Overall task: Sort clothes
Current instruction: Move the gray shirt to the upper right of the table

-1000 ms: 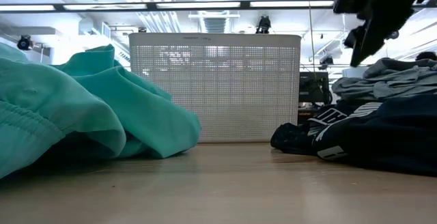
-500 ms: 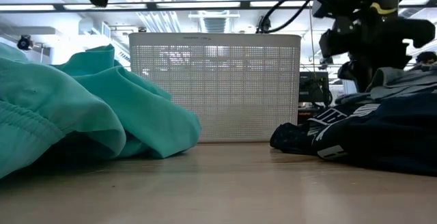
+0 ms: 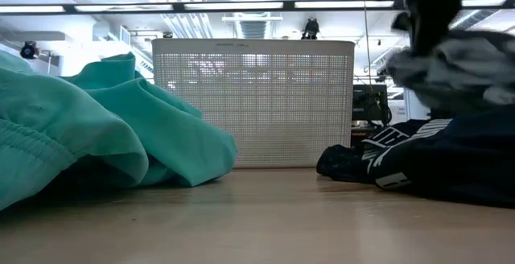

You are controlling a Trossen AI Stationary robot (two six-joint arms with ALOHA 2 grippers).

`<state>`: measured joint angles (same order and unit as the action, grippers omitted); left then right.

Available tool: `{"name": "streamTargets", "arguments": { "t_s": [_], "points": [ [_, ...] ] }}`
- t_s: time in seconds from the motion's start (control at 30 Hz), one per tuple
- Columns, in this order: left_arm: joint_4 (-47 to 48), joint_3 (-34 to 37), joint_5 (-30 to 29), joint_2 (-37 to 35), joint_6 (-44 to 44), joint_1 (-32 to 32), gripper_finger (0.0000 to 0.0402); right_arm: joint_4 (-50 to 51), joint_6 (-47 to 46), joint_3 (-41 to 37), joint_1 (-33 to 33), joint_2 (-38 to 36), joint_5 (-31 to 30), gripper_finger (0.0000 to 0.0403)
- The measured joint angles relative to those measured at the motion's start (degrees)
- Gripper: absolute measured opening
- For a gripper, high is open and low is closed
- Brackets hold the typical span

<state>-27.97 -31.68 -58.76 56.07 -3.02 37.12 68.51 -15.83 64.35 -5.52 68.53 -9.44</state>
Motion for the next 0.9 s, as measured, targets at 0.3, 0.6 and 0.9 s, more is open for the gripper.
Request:
{"name": "streamTargets", "arguments": {
  "t_s": [0.3, 0.6, 0.9],
  "points": [
    [0.3, 0.8, -4.4, -2.8, -5.4, -0.2, 0.0114, 12.2, -3.0, 17.8, -0.9, 0.3, -29.5, 0.0004],
    [0.3, 2.4, -5.3, -4.8, -7.4, -0.3, 0.0114, 11.2, 5.7, 27.9, 8.1, 0.2, -48.3, 0.0003],
    [0.0, 3.8, -5.4, -8.5, -9.4, -3.5, 0.0114, -6.9, 22.8, 30.1, 16.0, 0.1, -58.2, 0.0003]
  ]
}}
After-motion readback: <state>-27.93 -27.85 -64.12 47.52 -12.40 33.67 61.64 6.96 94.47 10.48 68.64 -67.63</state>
